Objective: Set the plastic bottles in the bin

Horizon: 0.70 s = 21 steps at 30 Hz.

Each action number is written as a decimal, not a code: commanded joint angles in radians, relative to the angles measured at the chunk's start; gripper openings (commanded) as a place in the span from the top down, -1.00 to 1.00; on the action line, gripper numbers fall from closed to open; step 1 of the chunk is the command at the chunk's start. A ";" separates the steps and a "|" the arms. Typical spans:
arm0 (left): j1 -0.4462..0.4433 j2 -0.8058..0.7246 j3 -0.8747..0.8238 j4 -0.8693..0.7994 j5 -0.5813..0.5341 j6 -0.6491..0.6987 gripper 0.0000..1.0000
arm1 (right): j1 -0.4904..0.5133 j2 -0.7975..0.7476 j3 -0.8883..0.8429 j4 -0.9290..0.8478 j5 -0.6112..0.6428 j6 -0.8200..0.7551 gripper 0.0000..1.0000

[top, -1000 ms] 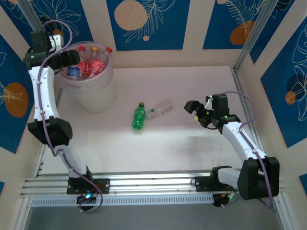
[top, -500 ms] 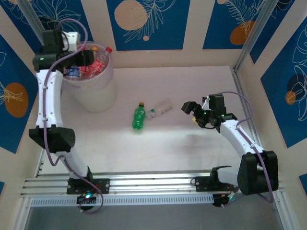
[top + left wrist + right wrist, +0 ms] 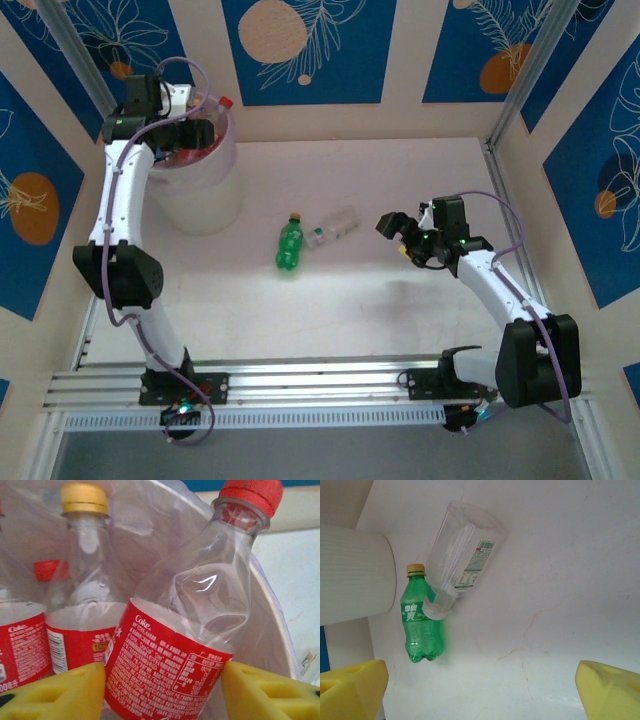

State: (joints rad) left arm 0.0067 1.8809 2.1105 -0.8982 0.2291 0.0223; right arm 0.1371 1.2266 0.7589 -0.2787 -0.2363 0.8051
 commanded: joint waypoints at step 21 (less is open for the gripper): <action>-0.045 -0.210 0.026 -0.084 -0.070 -0.028 -0.50 | 0.010 -0.005 0.018 -0.004 0.005 0.002 -0.93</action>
State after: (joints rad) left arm -0.0105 1.7660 2.1571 -0.9352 0.1963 -0.0017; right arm 0.1387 1.2270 0.7593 -0.2775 -0.2359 0.8055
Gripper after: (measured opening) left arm 0.748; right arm 0.966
